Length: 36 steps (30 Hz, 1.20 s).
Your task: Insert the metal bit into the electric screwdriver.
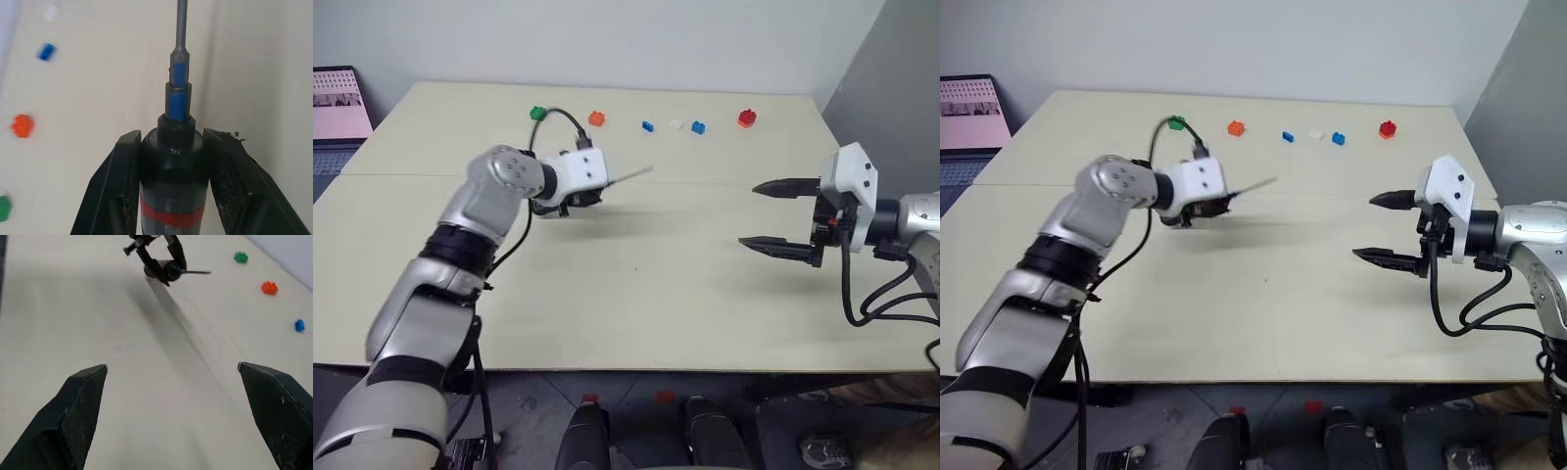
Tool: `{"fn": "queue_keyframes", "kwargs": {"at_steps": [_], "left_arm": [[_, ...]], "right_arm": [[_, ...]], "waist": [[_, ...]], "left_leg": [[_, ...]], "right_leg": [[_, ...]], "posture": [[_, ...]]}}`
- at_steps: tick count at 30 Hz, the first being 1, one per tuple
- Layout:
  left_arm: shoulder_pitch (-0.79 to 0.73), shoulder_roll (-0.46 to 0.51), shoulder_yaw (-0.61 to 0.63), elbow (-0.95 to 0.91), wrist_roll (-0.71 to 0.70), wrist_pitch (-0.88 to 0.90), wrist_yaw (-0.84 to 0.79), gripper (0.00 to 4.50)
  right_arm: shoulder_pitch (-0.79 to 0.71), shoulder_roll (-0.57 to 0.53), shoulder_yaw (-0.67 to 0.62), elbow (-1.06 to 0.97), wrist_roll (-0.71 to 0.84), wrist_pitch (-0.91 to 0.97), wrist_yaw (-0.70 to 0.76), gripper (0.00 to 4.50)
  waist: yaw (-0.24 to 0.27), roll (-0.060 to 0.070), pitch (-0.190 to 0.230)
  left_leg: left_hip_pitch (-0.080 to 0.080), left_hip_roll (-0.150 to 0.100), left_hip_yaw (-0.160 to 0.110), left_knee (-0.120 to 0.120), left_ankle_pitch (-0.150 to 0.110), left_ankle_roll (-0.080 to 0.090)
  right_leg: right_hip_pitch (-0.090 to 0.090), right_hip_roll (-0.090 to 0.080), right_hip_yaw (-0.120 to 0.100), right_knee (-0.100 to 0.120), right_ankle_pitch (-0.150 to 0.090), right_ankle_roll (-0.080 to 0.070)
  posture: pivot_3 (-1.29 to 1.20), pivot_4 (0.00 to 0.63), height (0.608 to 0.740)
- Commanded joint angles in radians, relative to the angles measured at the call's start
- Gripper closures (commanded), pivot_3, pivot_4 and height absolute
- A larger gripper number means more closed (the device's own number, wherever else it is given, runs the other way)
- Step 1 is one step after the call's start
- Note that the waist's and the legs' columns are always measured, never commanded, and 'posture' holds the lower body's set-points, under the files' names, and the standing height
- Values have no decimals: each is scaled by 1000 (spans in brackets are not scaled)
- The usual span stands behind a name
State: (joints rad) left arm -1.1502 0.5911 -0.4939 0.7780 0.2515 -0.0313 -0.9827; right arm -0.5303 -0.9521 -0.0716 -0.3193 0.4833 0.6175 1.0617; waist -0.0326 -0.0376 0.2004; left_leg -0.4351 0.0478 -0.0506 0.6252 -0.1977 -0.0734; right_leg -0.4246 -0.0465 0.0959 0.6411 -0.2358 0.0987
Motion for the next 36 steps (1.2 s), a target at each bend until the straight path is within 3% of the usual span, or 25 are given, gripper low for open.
{"fn": "queue_keyframes", "kwargs": {"at_steps": [1, 10, 11, 16, 20, 24, 27, 31, 36], "left_arm": [[-110, -91, -23, 199, 65, -131, 15, 2882], [-168, -219, -24, 429, 148, -221, 14, 2882], [-169, -223, -16, 436, 145, -224, 8, 2181], [-178, -223, 28, 439, 118, -228, -56, 1051], [-180, -159, 121, 370, 40, -210, -132, 193], [-141, -57, 230, 216, -65, -115, -225, 46], [-14, 97, 334, -19, -152, 29, -292, 46], [260, 259, 468, -390, -258, 216, -312, 46], [612, 360, 692, -661, -325, 376, -203, 46]], "right_arm": [[-5, -19, -13, -67, -1, 16, -24, 0], [29, -16, -27, -139, 51, 65, -38, 0], [29, -14, -25, -138, 51, 66, -41, 0], [28, -11, -17, -129, 56, 62, -46, 0], [1, -1, 6, -89, 48, 46, -34, 0], [-5, -1, 18, -52, 32, 17, -15, 0], [-6, 1, 27, -10, 14, -14, 0, 0], [5, 0, 21, 42, -5, -63, 25, 0], [-5, 7, 40, 110, -14, -102, 66, 0]], "waist": [[2, 0, 0], [2, 0, 0], [2, 0, 0], [1, 0, 0], [-1, 0, 0], [-8, 0, 0], [-18, 0, 0], [-33, 1, 0], [-30, 1, 1]], "left_leg": [[0, 0, 0, 0, 0, 0], [0, 0, 0, 0, 0, 0], [0, 0, 0, 1, 0, 0], [0, 0, 0, 1, 0, 0], [0, 0, 0, 1, 0, 0], [1, 0, 0, 1, 0, 0], [1, 0, 0, 1, 0, 0], [3, 1, 0, 0, 0, 0], [3, 1, -1, 2, 0, 0]], "right_leg": [[0, 0, 0, 0, 0, 0], [0, 0, 0, 1, 0, 2], [0, 0, 0, 1, 1, 2], [0, 0, 0, 2, 1, 2], [0, 0, 0, 3, 1, 2], [0, 0, 0, 4, 1, 2], [0, 0, 0, 4, 1, 2], [1, 0, 1, 6, 1, 2], [2, 0, -1, 6, 1, 2]], "posture": [[0, 150, 740], [0, 150, 740], [0, 150, 740], [0, 150, 740], [0, 150, 740], [0, 150, 740], [0, 150, 740], [0, 150, 740], [0, 150, 740]]}}
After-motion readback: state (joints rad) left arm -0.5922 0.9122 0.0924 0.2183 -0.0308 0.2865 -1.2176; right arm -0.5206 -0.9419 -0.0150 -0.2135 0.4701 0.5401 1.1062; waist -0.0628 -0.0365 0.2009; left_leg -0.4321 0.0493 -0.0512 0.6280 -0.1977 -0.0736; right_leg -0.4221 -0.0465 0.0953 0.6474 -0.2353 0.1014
